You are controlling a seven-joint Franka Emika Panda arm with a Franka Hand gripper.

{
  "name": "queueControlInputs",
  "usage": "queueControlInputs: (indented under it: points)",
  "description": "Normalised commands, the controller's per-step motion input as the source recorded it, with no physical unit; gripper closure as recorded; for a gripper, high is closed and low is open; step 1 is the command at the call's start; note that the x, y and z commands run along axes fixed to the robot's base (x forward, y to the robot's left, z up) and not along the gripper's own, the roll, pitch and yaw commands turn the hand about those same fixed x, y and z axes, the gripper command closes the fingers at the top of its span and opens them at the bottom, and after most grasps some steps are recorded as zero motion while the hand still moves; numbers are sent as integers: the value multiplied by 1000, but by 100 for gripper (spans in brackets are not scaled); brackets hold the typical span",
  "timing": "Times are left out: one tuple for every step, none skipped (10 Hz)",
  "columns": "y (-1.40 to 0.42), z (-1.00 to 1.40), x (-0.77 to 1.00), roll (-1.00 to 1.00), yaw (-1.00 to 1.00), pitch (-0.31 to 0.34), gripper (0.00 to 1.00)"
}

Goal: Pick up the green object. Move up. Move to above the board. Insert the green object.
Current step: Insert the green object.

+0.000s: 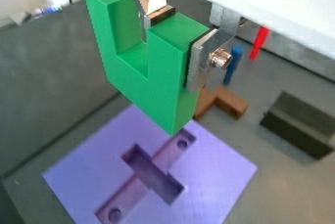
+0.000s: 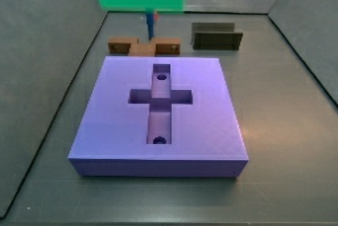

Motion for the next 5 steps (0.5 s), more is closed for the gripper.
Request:
queueControlInputs:
  points:
    - [-354, -726, 380, 249, 3, -66, 100]
    - [-346, -1000, 260, 141, -14, -66, 100]
    - [-289, -960, 260, 107, 0, -80, 100]
    - [-69, -880, 0, 73, 14, -114, 100]
    - [0, -663, -100, 60, 166, -140, 100]
